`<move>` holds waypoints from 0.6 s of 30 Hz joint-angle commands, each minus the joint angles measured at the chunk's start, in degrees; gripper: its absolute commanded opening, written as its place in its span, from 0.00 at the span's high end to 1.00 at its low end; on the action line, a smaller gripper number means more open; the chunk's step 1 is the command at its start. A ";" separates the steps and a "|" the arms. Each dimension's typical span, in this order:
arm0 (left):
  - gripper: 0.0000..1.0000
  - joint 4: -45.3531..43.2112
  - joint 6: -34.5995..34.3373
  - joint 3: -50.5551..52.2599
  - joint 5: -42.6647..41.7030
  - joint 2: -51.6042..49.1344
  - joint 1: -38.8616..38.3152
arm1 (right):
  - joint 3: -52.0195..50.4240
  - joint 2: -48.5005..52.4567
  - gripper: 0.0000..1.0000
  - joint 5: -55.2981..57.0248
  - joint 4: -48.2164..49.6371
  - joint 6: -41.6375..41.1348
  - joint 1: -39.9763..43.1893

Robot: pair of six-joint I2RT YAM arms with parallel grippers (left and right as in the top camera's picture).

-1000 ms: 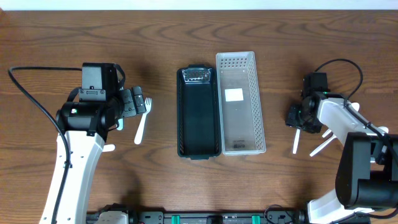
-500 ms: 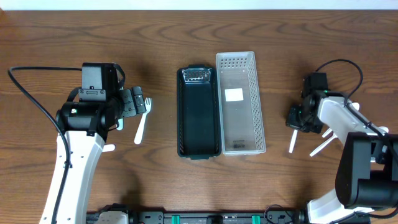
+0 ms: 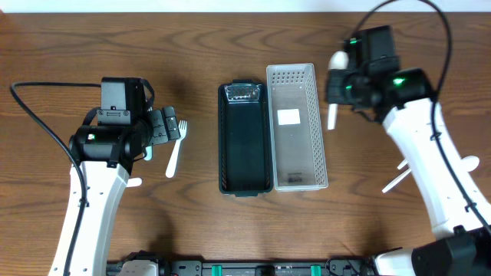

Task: Pack container
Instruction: 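Carry the spoon left and lower it into the white basket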

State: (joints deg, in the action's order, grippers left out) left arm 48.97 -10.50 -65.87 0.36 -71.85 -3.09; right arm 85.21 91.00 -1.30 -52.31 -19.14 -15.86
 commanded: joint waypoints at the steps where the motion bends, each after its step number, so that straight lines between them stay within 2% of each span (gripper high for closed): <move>1: 0.02 0.07 -0.13 -1.09 0.09 -0.13 0.24 | -0.98 2.45 0.99 -0.59 -0.92 -3.50 -4.50; 7: 0.02 0.07 -0.13 -1.09 0.09 -0.13 0.24 | -3.26 10.80 0.97 -0.24 -0.79 -3.56 -9.09; 14: 0.02 0.07 -0.13 -1.09 0.09 -0.13 0.24 | -3.89 21.24 0.95 -0.68 0.52 -3.52 -9.73; 16: 0.02 0.07 -0.11 -1.09 0.09 -0.13 0.24 | -3.89 21.81 0.87 -0.68 1.25 -3.26 -9.73; 18: 0.02 0.07 -0.13 -1.09 0.09 -0.13 0.24 | -3.74 21.62 0.61 -0.68 1.86 -3.04 -9.73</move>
State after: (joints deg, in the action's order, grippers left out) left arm 48.97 -10.50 -65.87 0.36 -71.85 -3.09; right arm 80.88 113.86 -1.80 -51.00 -22.17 -25.10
